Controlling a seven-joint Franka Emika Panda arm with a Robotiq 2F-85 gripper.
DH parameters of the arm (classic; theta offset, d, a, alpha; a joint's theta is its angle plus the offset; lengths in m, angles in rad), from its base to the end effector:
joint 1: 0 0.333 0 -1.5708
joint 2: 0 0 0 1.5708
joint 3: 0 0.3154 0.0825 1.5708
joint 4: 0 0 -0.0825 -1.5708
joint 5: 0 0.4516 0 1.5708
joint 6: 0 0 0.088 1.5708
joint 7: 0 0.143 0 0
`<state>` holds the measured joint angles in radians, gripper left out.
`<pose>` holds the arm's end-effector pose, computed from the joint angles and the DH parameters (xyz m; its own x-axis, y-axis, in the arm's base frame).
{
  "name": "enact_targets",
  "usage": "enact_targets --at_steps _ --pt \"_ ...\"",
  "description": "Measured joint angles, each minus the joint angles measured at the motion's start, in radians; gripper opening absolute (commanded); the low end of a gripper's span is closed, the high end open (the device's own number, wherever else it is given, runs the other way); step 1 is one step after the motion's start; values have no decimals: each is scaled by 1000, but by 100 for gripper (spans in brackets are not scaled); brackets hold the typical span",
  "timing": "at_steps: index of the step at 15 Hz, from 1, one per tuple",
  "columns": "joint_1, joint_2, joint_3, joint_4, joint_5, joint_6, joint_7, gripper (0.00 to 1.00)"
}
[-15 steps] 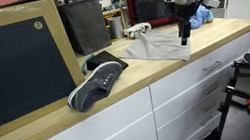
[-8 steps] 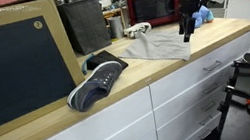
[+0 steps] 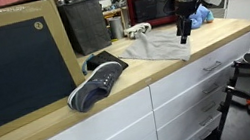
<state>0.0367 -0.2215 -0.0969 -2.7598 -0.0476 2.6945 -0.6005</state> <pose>0.4438 -0.0222 0.2058 0.8255 0.5505 0.1245 0.5428 -0.8348 0.0922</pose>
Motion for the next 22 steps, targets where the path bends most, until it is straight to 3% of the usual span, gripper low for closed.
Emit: enact_targets --at_steps 7,15,18,19,21,22 --pt "60 6 139 -14 -57 10 222 100" --pt "-36 87 198 -14 -478 87 566 100" --pt "-50 124 200 -14 -636 104 720 79" --pt "-54 133 200 -14 -688 112 771 58" --pt "-65 141 200 -14 -797 121 874 53" --pt "-72 143 200 -14 -852 123 923 44"
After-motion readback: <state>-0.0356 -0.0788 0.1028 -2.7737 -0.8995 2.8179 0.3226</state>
